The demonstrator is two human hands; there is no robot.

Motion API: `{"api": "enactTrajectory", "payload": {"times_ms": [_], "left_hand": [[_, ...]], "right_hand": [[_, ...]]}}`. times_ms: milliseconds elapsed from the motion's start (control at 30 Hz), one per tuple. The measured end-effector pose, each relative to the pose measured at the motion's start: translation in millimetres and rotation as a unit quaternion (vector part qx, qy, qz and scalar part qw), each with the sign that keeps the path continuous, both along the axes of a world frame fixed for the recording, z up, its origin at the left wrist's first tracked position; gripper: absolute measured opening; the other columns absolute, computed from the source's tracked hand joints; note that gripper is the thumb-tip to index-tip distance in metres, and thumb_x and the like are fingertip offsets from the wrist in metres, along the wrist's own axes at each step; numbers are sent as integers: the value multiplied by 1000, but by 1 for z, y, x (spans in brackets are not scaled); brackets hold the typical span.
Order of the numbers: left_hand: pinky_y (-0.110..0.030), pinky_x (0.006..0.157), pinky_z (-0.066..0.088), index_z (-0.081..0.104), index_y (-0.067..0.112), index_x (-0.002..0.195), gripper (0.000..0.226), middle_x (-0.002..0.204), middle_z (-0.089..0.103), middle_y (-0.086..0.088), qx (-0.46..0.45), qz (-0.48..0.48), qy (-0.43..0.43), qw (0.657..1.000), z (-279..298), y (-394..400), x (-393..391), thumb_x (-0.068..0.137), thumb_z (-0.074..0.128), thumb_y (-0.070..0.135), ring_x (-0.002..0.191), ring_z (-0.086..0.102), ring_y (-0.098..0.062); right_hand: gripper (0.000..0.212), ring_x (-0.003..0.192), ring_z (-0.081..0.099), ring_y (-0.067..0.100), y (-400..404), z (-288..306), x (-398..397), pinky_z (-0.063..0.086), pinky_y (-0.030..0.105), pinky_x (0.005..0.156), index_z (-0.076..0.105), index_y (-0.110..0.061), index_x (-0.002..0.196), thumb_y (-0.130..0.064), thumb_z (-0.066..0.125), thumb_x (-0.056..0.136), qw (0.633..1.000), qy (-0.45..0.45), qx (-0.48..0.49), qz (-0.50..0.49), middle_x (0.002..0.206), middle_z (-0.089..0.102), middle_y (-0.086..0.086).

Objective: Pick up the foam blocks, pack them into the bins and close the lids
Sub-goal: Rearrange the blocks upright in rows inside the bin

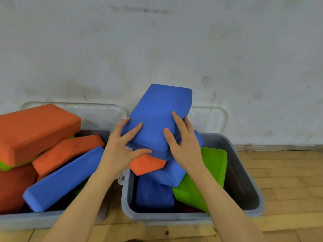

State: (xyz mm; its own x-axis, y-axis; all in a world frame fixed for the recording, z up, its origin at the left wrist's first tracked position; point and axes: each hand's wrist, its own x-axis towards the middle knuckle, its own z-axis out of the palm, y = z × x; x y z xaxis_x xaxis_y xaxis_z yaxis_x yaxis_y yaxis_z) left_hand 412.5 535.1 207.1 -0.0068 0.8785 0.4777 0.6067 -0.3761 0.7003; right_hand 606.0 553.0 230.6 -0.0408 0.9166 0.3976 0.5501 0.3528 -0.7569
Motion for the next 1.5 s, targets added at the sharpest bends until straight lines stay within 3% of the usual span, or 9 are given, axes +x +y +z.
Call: {"api": "enactTrajectory", "payload": {"times_ms": [167, 333, 433, 667, 867, 1000, 1133, 1300, 1500], "left_hand": [[-34, 98, 32, 57, 24, 128, 76, 144, 37, -6, 8, 115, 69, 991, -9, 12, -12, 61, 71, 56, 120, 41, -33], [-41, 99, 39, 61, 18, 124, 68, 142, 40, -10, 0, 123, 86, 989, -14, 24, -42, 64, 66, 49, 122, 43, -36], [-44, 101, 39, 59, 19, 126, 67, 143, 38, -9, -9, 111, 90, 990, -14, 37, -58, 67, 65, 50, 125, 42, -33], [-45, 83, 47, 67, 15, 115, 59, 131, 51, -16, -32, 185, 148, 971, -52, 71, -73, 67, 67, 50, 97, 51, -43], [-51, 96, 38, 50, 27, 134, 66, 147, 31, -15, -148, 172, 205, 952, -88, 79, -89, 80, 51, 64, 117, 45, -42], [-46, 83, 43, 42, 28, 140, 63, 149, 28, -13, -169, 192, 260, 931, -93, 80, -81, 84, 58, 52, 100, 50, -42], [-56, 94, 35, 45, 25, 139, 58, 148, 33, -16, -165, 218, 245, 930, -102, 78, -75, 87, 61, 44, 115, 42, -50], [-62, 103, 21, 43, 27, 140, 63, 148, 34, -14, -153, 196, 264, 932, -99, 58, -59, 87, 33, 59, 133, 26, -49], [-51, 95, 33, 56, 27, 130, 57, 136, 52, -11, -53, 66, 312, 946, -105, 36, -32, 89, 31, 57, 120, 49, -37]], "right_hand": [[54, 135, 23, 7, 24, -20, -25, 20, 6, 104, 42, -32, 138, -47, 57, 88, 996, -2, -19, 91, 153, 24, 6], [67, 138, 29, 18, 46, -34, -43, 35, 42, 107, 45, -32, 136, -59, 60, 76, 989, -62, -8, 135, 154, 23, 9], [67, 136, 35, 21, 57, -37, -56, 38, 43, 104, 46, -32, 136, -64, 52, 77, 991, -57, -8, 118, 154, 25, 11], [41, 132, 42, 19, 101, -60, -88, 38, 40, 104, 51, -16, 134, -31, 51, 96, 970, -176, -40, 163, 149, 37, 4], [43, 118, 54, 16, 105, -73, -91, 43, 41, 95, 63, -27, 120, -50, 45, 89, 963, -227, -33, 140, 135, 54, -3], [49, 101, 62, 19, 91, -69, -74, 47, 46, 87, 72, -23, 100, -55, 39, 83, 984, -167, 27, 58, 111, 67, -4], [68, 121, 49, 23, 70, -67, -50, 30, 40, 104, 69, -31, 108, -74, 31, 71, 965, -252, -30, 60, 132, 55, -6], [98, 144, 1, 34, 51, -72, -32, -3, 50, 115, 42, -41, 135, -90, 30, 51, 913, -386, -107, 76, 158, 5, 3], [76, 139, 25, 32, 30, -76, -23, 34, 43, 107, 37, -36, 140, -70, 54, 74, 926, -356, -122, 19, 158, 3, 8]]}}
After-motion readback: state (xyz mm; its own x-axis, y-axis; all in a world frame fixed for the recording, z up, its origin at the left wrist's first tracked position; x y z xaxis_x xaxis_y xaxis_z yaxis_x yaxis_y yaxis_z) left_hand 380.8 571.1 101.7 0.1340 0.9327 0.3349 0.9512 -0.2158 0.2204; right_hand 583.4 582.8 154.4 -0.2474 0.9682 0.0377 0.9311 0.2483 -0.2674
